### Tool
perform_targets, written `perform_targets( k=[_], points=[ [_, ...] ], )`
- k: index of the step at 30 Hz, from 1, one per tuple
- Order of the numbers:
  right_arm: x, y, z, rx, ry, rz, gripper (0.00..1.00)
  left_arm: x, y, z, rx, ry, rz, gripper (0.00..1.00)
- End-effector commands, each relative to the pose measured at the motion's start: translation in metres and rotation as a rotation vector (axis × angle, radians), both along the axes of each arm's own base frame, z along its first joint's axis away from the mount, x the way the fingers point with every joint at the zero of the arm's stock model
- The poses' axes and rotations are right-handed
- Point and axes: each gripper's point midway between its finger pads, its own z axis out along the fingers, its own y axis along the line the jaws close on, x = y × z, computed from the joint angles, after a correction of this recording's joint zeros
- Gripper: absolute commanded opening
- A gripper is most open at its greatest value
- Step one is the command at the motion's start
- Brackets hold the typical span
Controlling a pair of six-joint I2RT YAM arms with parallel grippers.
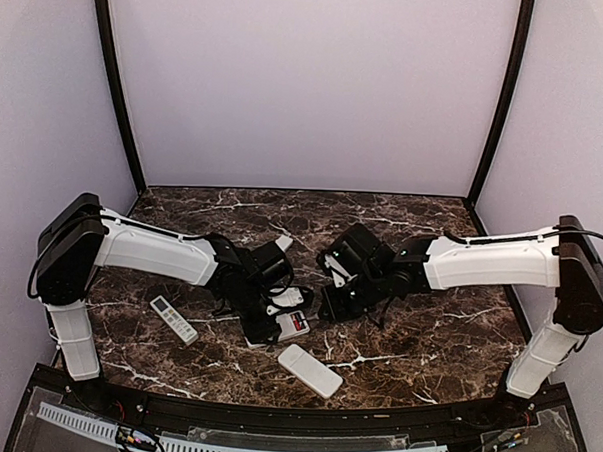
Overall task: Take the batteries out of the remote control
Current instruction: Remove the battery from the remote control without the battery cover.
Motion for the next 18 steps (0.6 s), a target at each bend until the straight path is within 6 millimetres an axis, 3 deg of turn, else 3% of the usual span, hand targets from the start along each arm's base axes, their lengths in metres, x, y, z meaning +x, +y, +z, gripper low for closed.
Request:
perform_targets(
  k=[1,7,13,18],
  points=[
    [-0.010,0.010,-0.021,0.035,0.075,-0.011,0.00,-0.023,-0.015,-0.016,-0.023,0.058,-0.083,0.25],
    [-0.013,0.019,-0.009,0.282,0.164,-0.008,0.00,-0.023,-0.015,-0.017,-0.021,0.056,-0.084,0.24],
    [-0.018,0.034,0.024,0.550,0.235,0.089,0.00,-0.022,-0.014,-0.018,-0.018,0.052,-0.085,0.24],
    [-0.023,0.037,0.053,0.669,0.256,0.151,0.00,-0.021,-0.013,-0.018,-0.011,0.046,-0.087,0.24]
  ],
)
